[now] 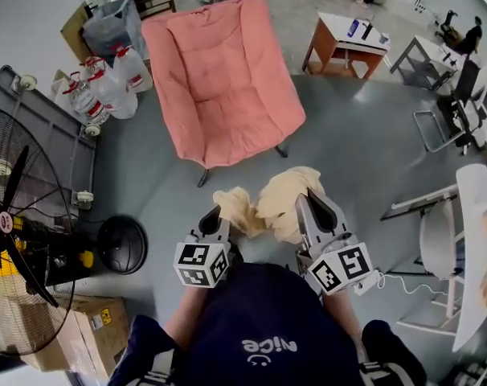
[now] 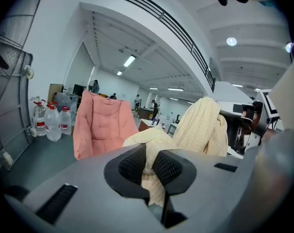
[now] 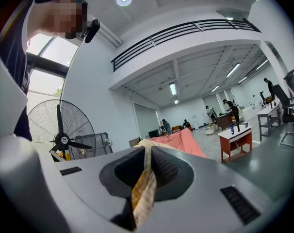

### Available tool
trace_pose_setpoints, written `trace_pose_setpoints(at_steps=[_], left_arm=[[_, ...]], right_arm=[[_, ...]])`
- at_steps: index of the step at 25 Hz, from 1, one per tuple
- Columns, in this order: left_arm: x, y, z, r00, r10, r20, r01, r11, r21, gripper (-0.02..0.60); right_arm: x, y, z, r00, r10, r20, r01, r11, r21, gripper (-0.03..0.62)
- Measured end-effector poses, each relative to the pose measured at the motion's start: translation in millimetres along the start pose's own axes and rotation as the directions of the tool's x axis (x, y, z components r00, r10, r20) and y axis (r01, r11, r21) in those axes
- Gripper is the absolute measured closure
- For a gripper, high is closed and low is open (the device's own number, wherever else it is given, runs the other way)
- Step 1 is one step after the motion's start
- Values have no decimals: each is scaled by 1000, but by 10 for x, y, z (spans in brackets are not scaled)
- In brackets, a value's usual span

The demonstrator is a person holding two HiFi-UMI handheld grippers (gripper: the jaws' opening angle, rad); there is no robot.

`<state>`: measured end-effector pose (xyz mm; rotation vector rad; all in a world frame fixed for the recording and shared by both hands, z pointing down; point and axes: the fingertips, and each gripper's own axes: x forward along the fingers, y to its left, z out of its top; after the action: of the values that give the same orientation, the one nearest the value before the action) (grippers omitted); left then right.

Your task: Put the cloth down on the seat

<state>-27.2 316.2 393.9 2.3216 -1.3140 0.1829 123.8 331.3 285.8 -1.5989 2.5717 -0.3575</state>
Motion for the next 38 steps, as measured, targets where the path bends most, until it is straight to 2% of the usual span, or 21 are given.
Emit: trace_pose_setpoints(at_steps=[6,12,19,22,26,32,38], left_arm=[[664,560,554,998,-63,-6,63,998,6,540],[1181,1024,988,992,-125,-6,125,990,58,540],[1367,1493,1182,988,-154,-15,155,986,58,540],[1390,1667,1343,989,-148,-13,149,987,53,540],[1481,1836,1680,987,-157,35,154,985,75,540],[1664,1973,2069,986,-135,98,129,990,63,540],[2055,2207,2421,986,-60,155,54,998,42,540]], right_arm=[[855,-182,72,998,-59,-9,59,998,-19,526],[1580,-330,101,994,-109,-7,110,994,5,526],[2102,-322,102,989,-148,26,147,988,39,526],[2299,-263,206,989,-140,56,140,990,10,526],[2565,-249,396,988,-127,87,129,991,-19,526],[2902,-301,798,987,-56,152,65,996,-56,526],[3440,-580,1108,984,39,174,-14,990,-142,526]])
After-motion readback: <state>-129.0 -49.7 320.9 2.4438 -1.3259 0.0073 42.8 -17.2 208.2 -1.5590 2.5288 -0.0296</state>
